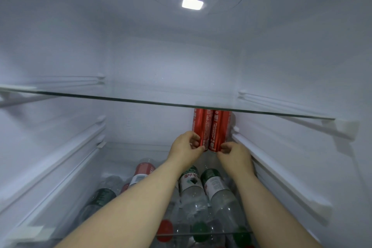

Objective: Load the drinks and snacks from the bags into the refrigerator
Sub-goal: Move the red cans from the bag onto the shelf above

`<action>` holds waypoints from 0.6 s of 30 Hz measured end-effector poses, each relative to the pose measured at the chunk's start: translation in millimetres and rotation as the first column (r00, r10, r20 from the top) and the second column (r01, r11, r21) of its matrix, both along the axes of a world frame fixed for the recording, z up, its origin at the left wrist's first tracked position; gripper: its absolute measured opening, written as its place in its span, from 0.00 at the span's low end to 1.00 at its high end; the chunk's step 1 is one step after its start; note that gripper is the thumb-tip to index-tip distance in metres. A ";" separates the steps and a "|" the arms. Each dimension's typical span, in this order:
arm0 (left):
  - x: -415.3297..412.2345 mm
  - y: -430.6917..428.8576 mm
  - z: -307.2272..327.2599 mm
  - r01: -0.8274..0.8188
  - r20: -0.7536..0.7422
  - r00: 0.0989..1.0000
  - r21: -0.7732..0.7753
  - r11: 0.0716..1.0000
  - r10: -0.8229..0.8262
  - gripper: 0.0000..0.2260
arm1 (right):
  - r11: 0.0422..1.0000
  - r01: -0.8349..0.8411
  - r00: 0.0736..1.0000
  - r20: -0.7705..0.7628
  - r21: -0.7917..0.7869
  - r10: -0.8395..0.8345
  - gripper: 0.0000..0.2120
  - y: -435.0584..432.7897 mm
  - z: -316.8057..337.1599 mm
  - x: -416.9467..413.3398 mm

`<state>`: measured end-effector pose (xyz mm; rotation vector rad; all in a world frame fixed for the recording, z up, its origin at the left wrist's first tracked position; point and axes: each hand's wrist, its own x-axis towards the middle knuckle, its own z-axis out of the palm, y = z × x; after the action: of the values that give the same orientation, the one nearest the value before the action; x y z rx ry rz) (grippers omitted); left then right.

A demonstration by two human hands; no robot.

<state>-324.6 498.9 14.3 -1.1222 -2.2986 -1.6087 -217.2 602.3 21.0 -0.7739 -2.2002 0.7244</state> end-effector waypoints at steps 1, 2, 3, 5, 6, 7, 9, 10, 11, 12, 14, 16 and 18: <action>-0.4 0.8 -0.1 0.012 -0.011 1.000 -0.017 1.000 -0.012 0.11 | 1.000 0.001 1.000 0.002 -0.002 -0.001 0.16 0.3 -0.2 -0.1; -0.9 1.2 -0.1 0.015 -0.021 1.000 -0.026 1.000 -0.016 0.11 | 1.000 0.003 1.000 0.003 -0.004 -0.003 0.16 0.6 -0.1 -0.1; -1.5 1.4 -0.2 0.013 -0.029 0.999 -0.029 0.999 -0.014 0.11 | 1.000 0.004 1.000 0.001 -0.007 -0.004 0.16 0.8 -0.2 -0.3; -3.3 1.6 -0.7 -0.007 -0.048 0.999 -0.036 0.999 0.006 0.11 | 1.000 0.006 1.000 -0.009 -0.012 -0.006 0.17 0.9 -0.4 -0.5; -4.0 1.4 -0.8 -0.020 -0.053 0.998 -0.036 0.999 0.018 0.11 | 1.000 0.008 1.000 -0.014 -0.016 -0.008 0.17 0.9 -0.3 -0.7; -4.2 0.7 -0.7 -0.028 -0.051 0.998 -0.030 0.999 0.026 0.11 | 1.000 0.010 1.000 -0.020 -0.019 -0.010 0.17 1.1 -0.5 -0.9; -4.7 -0.6 0.0 -0.028 -0.037 0.999 -0.017 0.999 0.027 0.12 | 1.000 0.011 1.000 -0.028 -0.026 -0.012 0.17 2.4 -0.9 -1.6; -5.0 -1.2 0.2 -0.022 -0.031 0.999 -0.016 1.000 0.022 0.12 | 0.999 0.013 0.999 -0.031 -0.031 -0.014 0.17 2.7 -1.1 -1.9; -5.1 -1.7 0.5 -0.014 -0.026 1.000 -0.018 1.000 0.014 0.12 | 0.999 0.016 0.999 -0.037 -0.036 -0.018 0.17 3.1 -1.2 -2.3; -4.8 -2.3 0.9 -0.004 -0.022 1.000 -0.022 1.000 0.003 0.12 | 0.999 0.021 0.999 -0.045 -0.041 -0.022 0.16 3.3 -1.3 -2.4; -3.7 -2.5 1.7 0.022 -0.017 1.000 -0.036 0.999 -0.022 0.12 | 0.998 0.032 0.997 -0.066 -0.050 -0.035 0.15 3.9 -1.5 -2.7; -2.1 -2.1 1.8 0.047 -0.017 0.999 -0.066 0.997 -0.048 0.14 | 0.998 0.040 0.996 -0.076 -0.052 -0.044 0.13 3.9 -1.4 -2.5; -0.6 -1.6 1.8 0.083 0.000 0.997 -0.099 0.992 -0.083 0.15 | 0.998 0.043 0.996 -0.077 -0.055 -0.047 0.12 4.1 -1.8 -2.5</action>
<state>-325.2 497.2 16.0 -1.2576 -2.3827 -1.5334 -219.7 606.3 19.2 -0.8054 -2.0943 0.7803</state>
